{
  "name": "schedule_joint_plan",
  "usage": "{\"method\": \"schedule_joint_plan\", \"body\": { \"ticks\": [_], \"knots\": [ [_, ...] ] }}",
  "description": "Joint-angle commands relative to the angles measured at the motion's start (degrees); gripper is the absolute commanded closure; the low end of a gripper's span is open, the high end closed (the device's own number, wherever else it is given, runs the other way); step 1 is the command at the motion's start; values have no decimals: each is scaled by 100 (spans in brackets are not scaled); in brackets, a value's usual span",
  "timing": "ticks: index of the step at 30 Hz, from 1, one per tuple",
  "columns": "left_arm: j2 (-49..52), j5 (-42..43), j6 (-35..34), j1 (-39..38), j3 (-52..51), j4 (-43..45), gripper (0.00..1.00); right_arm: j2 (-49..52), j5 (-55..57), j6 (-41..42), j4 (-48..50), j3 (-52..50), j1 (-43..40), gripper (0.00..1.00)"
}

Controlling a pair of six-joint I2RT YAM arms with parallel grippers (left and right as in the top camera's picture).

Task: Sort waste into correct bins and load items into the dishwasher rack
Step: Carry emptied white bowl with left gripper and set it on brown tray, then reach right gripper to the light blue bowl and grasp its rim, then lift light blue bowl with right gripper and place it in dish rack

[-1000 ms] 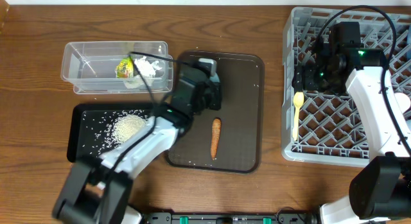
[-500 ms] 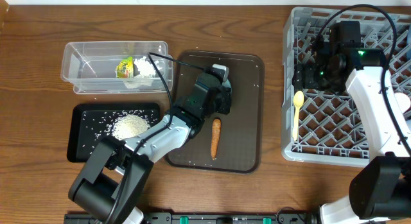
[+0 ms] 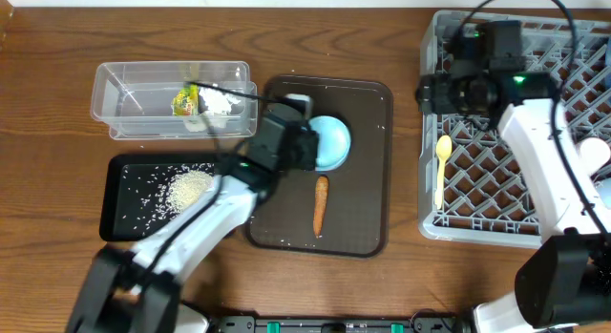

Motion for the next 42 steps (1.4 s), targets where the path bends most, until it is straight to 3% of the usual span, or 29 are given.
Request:
{"method": "schedule_joint_plan", "body": {
  "ticks": [1,6,10,26,33,35,39,42],
  "knots": [
    [-553,-46,55,361,72,-793,58,-70,-184,28,223,74,461,14],
    [-1067,-48,55,905,72,-2052,57,120,-181,31,527,74,966,15],
    [-1294,-48,55,1329,72,-2577,56,490,-179,118,575,74,1292,18],
    [-1331,-46,52,1646,72,-2719,56,1971,-179,658,507,74,1567,44],
    [-1331,-46,52,1646,72,-2719,56,1987,-179,658,507,74,1567,46],
    [-1331,-46,52,1646,72,-2719,56,1987,-179,656,494,74,1567,52],
    [-1331,-44,52,1646,72,-2721,56,1987,-175,660,452,74,1565,76],
    [-1331,-44,52,1646,72,-2721,56,1987,9,844,374,74,1578,85]
  ]
}}
